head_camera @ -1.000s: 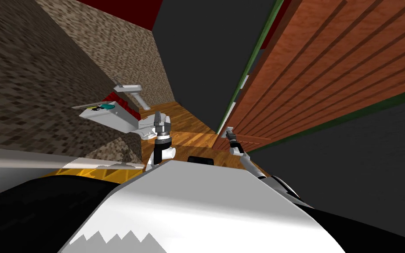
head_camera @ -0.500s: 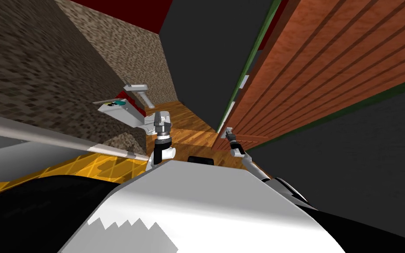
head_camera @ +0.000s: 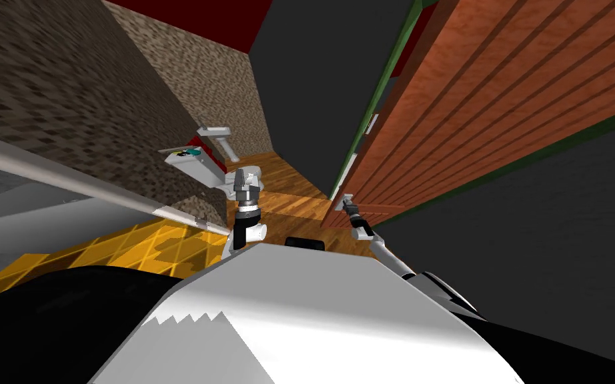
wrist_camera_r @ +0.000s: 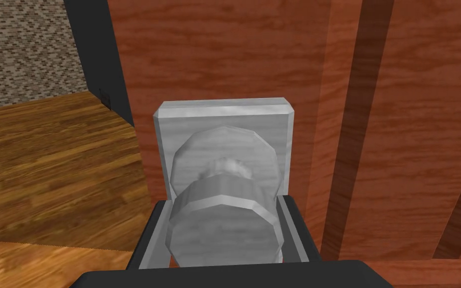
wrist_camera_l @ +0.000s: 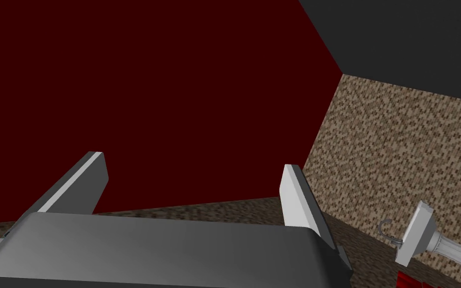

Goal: Pull the door open

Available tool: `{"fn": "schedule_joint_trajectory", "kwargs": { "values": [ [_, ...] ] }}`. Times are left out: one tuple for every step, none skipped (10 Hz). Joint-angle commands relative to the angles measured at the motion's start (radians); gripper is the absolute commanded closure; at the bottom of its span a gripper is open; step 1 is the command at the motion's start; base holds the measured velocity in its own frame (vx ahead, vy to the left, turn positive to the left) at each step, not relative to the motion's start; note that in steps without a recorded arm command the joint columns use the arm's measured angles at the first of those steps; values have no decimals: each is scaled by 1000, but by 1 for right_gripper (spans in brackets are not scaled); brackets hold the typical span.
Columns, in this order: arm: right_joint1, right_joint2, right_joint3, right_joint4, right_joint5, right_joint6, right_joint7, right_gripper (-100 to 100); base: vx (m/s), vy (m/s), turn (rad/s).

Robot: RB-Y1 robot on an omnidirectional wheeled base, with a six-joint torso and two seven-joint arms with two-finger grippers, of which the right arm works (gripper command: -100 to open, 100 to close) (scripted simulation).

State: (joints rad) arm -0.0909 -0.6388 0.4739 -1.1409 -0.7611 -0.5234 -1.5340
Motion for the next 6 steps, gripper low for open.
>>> {"fn": "schedule_joint_trajectory", "kwargs": {
  "values": [
    [5,-18,21,-6,5,-20,-19,100,-162,-112,116],
    [10,-33,34,-13,7,-31,-32,100,-180,-102,118],
    [14,-48,48,-20,9,-43,-46,100,-193,-117,128],
    [19,-64,62,-27,11,-55,-60,100,-206,-134,135],
    [23,-78,74,-33,13,-65,-72,100,-208,-125,111],
    [27,-90,85,-39,14,-74,-83,100,-197,-107,102]
  ]
}}
